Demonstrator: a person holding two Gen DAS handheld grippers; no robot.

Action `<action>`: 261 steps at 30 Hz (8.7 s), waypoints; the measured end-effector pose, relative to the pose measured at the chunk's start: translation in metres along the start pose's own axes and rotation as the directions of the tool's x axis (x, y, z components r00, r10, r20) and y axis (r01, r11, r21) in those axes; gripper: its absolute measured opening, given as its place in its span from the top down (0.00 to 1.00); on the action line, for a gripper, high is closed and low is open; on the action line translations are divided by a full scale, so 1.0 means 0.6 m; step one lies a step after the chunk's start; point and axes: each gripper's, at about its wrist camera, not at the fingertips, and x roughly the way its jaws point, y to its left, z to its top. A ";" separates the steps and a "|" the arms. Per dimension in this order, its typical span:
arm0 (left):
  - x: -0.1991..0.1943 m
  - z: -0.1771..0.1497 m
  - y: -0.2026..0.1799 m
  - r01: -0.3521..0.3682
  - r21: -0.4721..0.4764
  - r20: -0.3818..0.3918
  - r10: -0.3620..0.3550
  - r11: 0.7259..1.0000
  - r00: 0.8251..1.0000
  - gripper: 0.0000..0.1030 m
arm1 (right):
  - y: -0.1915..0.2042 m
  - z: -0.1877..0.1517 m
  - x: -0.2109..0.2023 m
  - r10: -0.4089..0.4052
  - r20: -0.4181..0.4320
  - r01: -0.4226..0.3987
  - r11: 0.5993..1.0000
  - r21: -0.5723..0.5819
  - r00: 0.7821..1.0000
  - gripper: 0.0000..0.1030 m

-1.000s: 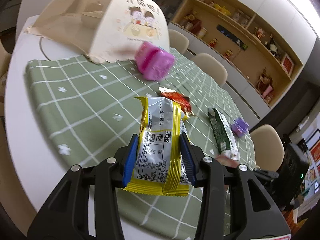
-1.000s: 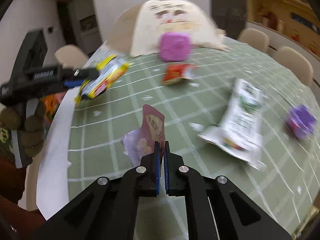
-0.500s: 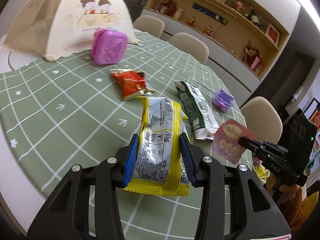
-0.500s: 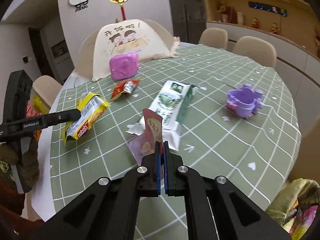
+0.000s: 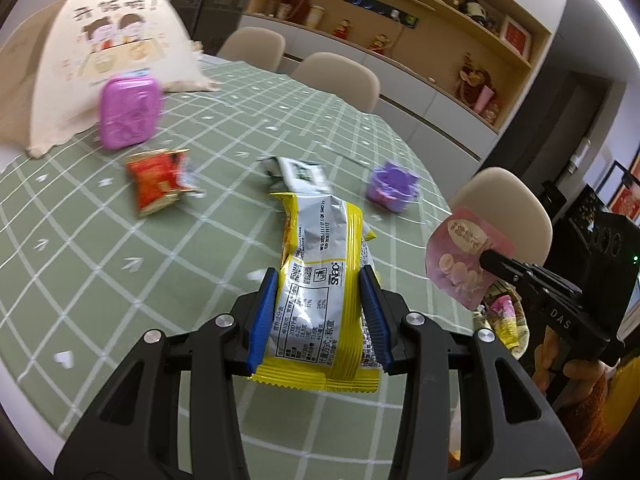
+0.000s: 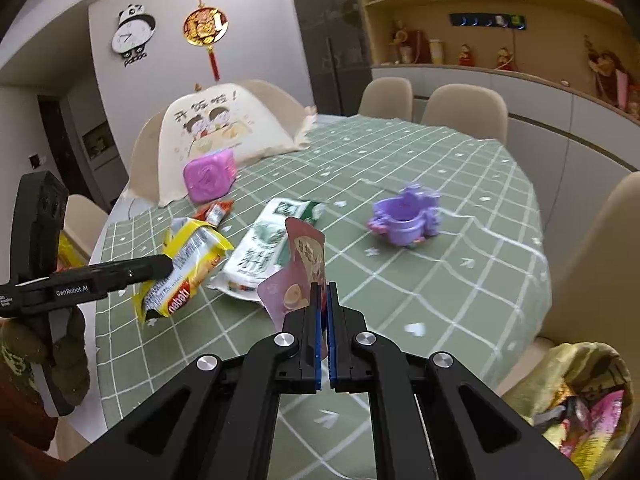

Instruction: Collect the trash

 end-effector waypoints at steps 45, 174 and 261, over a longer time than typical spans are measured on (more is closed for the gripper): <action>0.384 -0.103 -0.533 0.389 0.223 -0.384 -0.287 0.894 0.878 0.61 | -0.451 -0.236 -0.252 -0.440 -0.021 0.410 0.818 0.403 0.898 0.95; 0.078 0.107 0.209 -0.128 -0.211 -0.004 0.130 0.969 0.991 0.55 | 0.118 0.113 0.315 0.197 -0.292 -0.180 0.980 0.085 0.936 0.62; 0.413 -0.133 -0.539 0.386 0.264 -0.391 -0.268 0.884 0.880 0.52 | -0.420 -0.217 -0.235 -0.448 -0.016 0.431 0.848 0.308 0.894 0.70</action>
